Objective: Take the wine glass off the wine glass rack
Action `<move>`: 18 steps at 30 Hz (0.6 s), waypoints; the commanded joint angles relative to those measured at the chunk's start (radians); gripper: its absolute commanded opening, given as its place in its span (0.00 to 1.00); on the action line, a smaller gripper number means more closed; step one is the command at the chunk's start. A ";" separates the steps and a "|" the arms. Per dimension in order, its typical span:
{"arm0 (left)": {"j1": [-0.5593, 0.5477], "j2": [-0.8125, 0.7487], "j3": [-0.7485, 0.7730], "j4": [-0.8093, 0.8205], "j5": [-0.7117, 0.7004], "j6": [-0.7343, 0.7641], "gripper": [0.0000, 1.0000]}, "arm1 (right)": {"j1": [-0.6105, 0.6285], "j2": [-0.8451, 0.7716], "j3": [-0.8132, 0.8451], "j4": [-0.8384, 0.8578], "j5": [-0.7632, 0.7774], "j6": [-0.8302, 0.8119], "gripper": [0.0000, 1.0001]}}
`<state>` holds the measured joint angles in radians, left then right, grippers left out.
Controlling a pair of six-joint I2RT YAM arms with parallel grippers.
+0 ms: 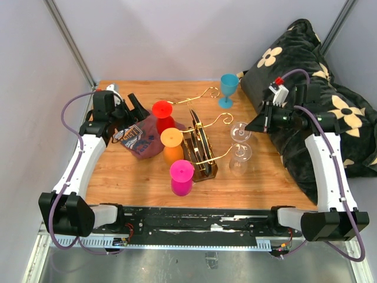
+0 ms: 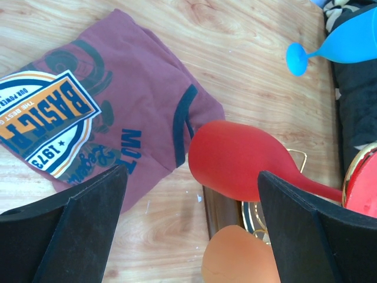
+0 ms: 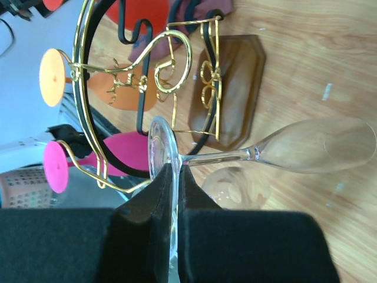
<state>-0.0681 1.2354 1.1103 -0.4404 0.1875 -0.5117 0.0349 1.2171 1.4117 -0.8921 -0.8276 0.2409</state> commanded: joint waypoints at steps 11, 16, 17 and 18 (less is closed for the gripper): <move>0.036 0.023 0.169 -0.070 -0.054 0.063 0.99 | 0.028 -0.035 0.196 0.207 0.183 -0.446 0.01; 0.038 0.069 0.265 -0.071 0.004 0.085 0.99 | 0.148 -0.097 0.106 0.469 0.258 -0.705 0.01; 0.038 0.085 0.292 -0.073 0.031 0.091 0.99 | 0.180 -0.090 0.112 0.484 0.261 -0.761 0.01; 0.038 0.100 0.323 -0.079 0.046 0.096 0.99 | 0.210 -0.075 0.126 0.489 0.264 -0.816 0.01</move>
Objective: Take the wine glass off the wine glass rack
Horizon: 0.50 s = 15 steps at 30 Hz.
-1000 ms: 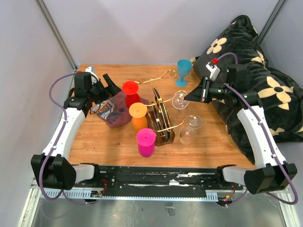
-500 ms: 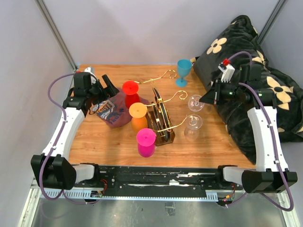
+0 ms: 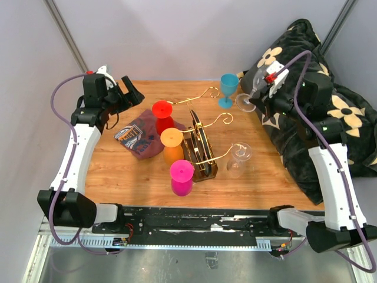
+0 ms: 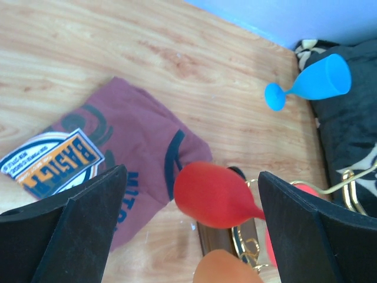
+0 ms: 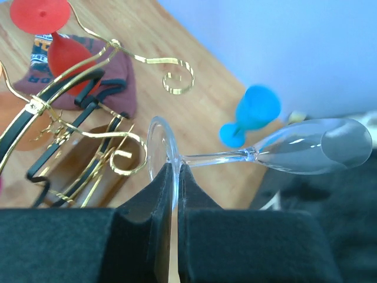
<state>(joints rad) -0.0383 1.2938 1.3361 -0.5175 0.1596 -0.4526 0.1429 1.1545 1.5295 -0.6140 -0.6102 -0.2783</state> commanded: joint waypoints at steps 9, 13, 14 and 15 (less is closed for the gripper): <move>0.009 0.133 0.323 0.009 0.292 0.094 0.94 | 0.406 0.109 0.030 0.222 0.089 -0.778 0.01; 0.009 0.152 0.363 0.063 0.391 0.072 0.97 | 0.503 0.159 0.033 0.221 0.112 -0.912 0.01; 0.009 0.153 0.363 0.087 0.419 0.061 0.98 | 0.521 0.171 0.040 0.224 0.112 -0.918 0.01; 0.009 0.153 0.360 0.116 0.450 0.048 0.99 | 0.536 0.182 0.048 0.226 0.111 -0.924 0.01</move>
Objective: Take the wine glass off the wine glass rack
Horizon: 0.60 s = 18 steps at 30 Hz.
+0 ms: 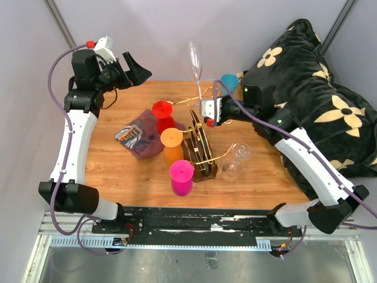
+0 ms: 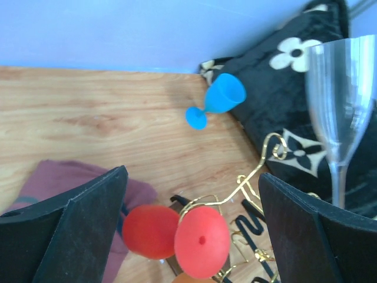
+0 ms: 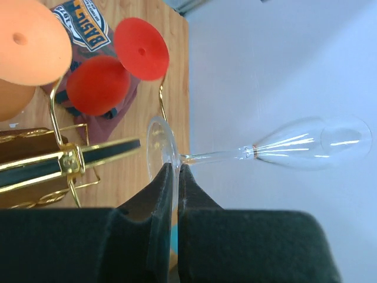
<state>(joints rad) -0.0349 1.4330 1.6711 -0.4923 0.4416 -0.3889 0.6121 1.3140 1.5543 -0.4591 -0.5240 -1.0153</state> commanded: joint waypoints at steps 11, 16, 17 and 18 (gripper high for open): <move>0.005 -0.032 -0.003 0.246 0.229 -0.136 1.00 | 0.195 0.141 0.165 0.009 0.047 -0.213 0.01; 0.005 -0.036 -0.026 0.296 0.252 -0.186 1.00 | 0.223 0.166 0.195 -0.016 0.036 -0.218 0.01; 0.004 -0.040 -0.037 0.315 0.255 -0.202 1.00 | 0.228 0.171 0.202 -0.024 0.037 -0.220 0.01; 0.005 -0.043 -0.046 0.336 0.260 -0.218 1.00 | 0.233 0.176 0.207 -0.028 0.038 -0.225 0.01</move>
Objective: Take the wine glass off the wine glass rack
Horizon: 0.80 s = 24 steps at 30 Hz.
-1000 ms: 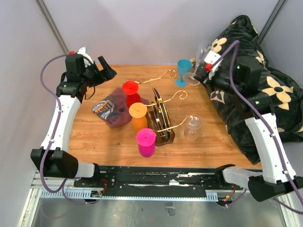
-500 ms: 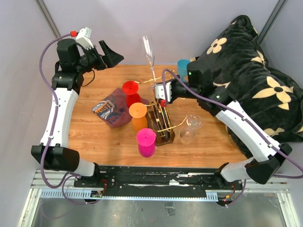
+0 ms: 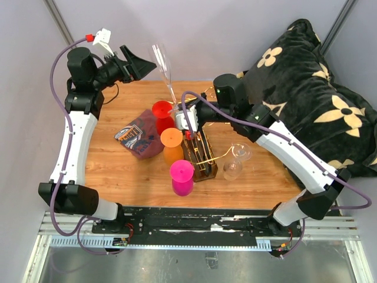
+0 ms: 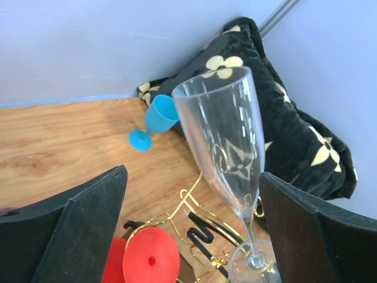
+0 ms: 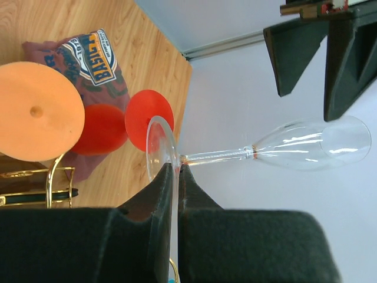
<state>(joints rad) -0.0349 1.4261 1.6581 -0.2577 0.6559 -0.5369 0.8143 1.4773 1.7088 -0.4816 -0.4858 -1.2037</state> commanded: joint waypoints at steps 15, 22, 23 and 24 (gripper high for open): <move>0.004 0.014 -0.057 0.171 0.087 -0.200 0.95 | 0.103 0.023 0.055 -0.017 0.031 -0.082 0.01; 0.005 0.031 -0.064 0.189 0.130 -0.215 0.66 | 0.103 0.018 0.049 -0.009 0.057 -0.085 0.01; 0.005 0.031 -0.059 0.180 0.126 -0.210 0.58 | 0.104 0.016 0.047 -0.007 0.069 -0.085 0.01; 0.005 0.031 -0.055 0.170 0.119 -0.205 0.47 | 0.104 0.014 0.042 -0.003 0.080 -0.085 0.01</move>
<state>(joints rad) -0.0349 1.4544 1.5959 -0.1001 0.7532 -0.7578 0.8993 1.5063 1.7290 -0.5228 -0.4450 -1.2602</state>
